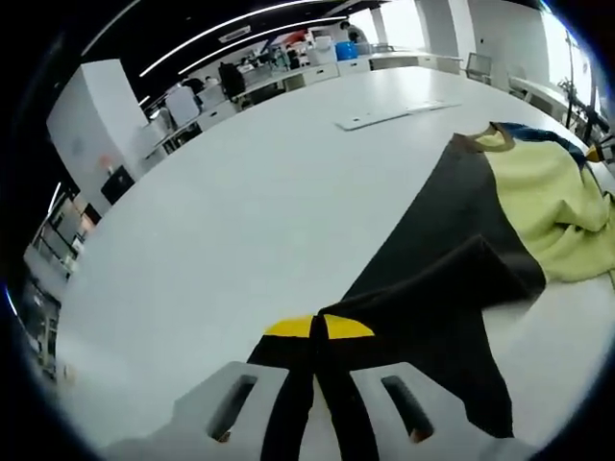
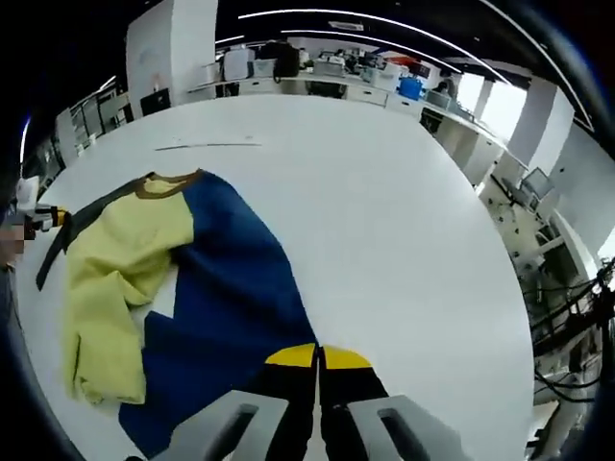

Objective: Fold the garment on the visible template until the final outline fits inside the template.

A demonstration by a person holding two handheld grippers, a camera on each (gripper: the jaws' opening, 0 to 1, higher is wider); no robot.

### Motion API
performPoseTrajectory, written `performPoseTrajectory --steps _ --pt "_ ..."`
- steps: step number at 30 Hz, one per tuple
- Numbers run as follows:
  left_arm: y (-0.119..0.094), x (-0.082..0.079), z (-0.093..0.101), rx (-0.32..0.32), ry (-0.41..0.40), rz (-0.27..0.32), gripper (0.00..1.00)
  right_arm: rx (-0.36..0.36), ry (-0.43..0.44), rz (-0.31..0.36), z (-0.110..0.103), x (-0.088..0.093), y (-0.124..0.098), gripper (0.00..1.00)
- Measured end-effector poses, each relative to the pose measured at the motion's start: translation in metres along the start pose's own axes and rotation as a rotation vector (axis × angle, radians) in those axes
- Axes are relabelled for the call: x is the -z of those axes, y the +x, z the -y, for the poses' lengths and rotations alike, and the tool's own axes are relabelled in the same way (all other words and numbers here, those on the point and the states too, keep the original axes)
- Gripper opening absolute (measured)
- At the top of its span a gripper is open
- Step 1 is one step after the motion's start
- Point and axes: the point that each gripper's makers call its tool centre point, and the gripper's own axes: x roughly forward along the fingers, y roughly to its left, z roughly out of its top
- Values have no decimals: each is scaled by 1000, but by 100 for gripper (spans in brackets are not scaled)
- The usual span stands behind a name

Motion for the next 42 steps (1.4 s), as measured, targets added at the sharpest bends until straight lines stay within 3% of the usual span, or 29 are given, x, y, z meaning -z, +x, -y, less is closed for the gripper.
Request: performPoseTrajectory --steps 7,10,19,24,29,30,33,37,42 --pt "3 -1 -5 -7 -7 7 0 100 -118 -14 32 -14 12 0" --pt "3 -2 -5 -5 -16 8 0 109 -123 -13 36 -19 19 0" --pt "4 -1 -6 -1 -7 5 0 133 -190 -28 31 -21 27 0" --pt "-2 0 -6 -11 33 3 4 74 -146 -16 22 -18 24 0" --pt "-15 -9 0 17 -15 57 24 14 -27 36 14 -23 14 25" --pt "-19 -16 5 38 -8 90 30 -7 -17 50 9 -25 12 33" --pt "-32 -22 18 74 17 116 40 -56 15 66 -3 -27 1 50" --pt "-48 -27 45 159 30 151 52 -114 50 81 -21 -29 -12 62" --pt "-73 -35 84 261 22 211 66 -184 14 89 -49 -26 -30 71"
